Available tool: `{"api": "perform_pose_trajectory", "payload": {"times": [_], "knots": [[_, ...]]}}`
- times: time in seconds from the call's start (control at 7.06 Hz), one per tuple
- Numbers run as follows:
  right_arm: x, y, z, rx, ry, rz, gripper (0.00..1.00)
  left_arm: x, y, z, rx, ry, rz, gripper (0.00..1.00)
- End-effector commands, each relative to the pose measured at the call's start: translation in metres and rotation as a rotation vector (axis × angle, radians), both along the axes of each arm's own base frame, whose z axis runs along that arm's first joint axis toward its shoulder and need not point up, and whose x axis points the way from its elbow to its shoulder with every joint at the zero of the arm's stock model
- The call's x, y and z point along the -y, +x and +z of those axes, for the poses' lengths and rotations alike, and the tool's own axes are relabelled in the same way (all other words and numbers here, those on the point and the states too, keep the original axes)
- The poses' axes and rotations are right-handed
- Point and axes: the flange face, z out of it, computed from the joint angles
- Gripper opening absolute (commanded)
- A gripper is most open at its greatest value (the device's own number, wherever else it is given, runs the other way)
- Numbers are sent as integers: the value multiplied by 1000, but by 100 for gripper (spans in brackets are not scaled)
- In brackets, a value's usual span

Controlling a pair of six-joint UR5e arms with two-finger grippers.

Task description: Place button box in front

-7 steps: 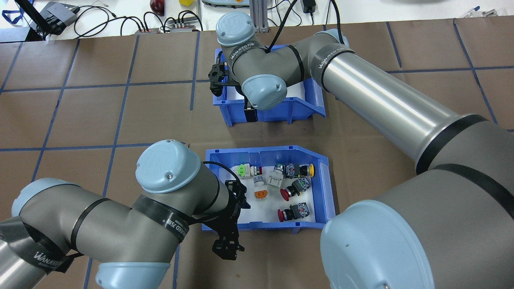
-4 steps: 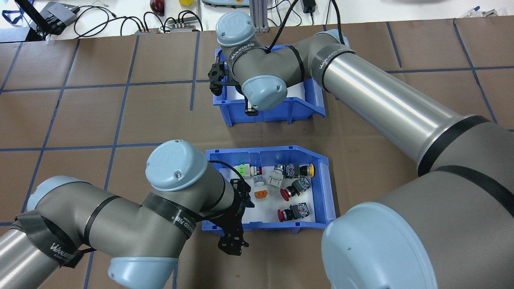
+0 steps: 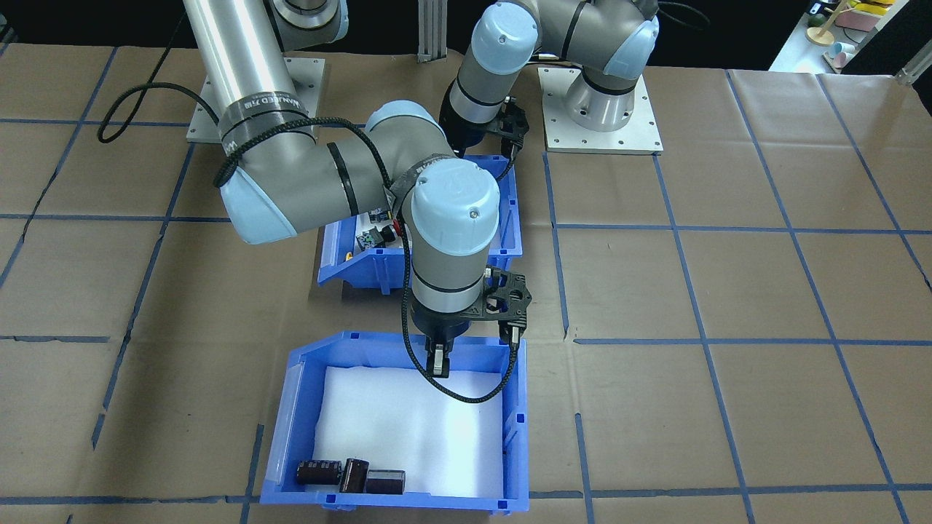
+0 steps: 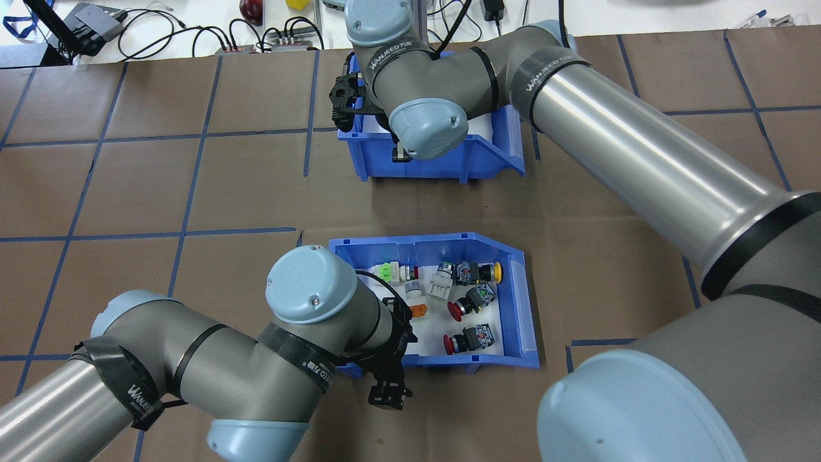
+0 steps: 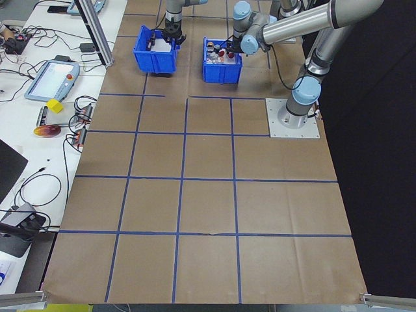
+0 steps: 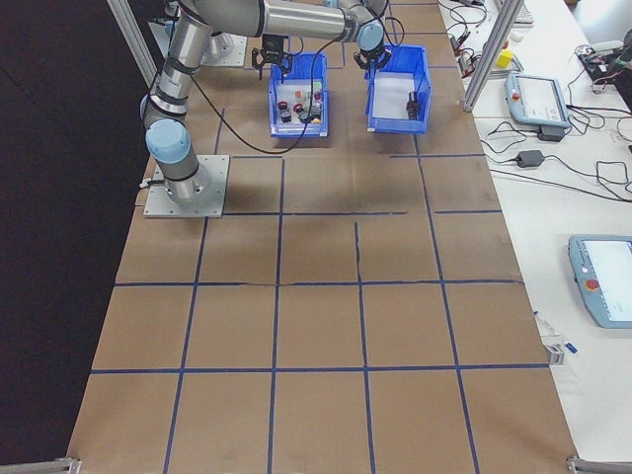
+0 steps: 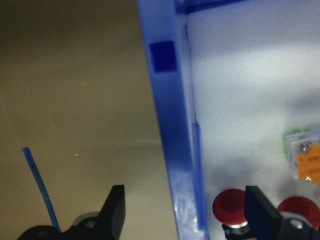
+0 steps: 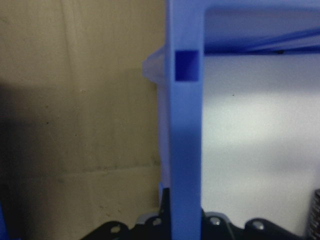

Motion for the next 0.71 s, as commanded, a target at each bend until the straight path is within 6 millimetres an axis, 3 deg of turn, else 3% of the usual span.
{"api": "perform_pose_trajectory", "payload": {"times": [0.0, 0.14, 0.28, 0.42, 0.57], "knots": [[13, -55, 27, -11, 4, -7, 5, -6, -1, -9, 10, 17, 2, 63], [26, -99, 31, -28, 16, 54, 5, -8, -3, -11, 10, 29, 23, 49], [26, -143, 37, -41, 24, 75, 5, -13, -9, -11, -7, 57, 67, 15], [21, -187, 50, -50, 22, 99, 5, -10, -12, -6, -33, 27, 79, 0], [16, -239, 60, -61, 26, 110, 5, -9, -12, -5, -36, 12, 74, 0]]}}
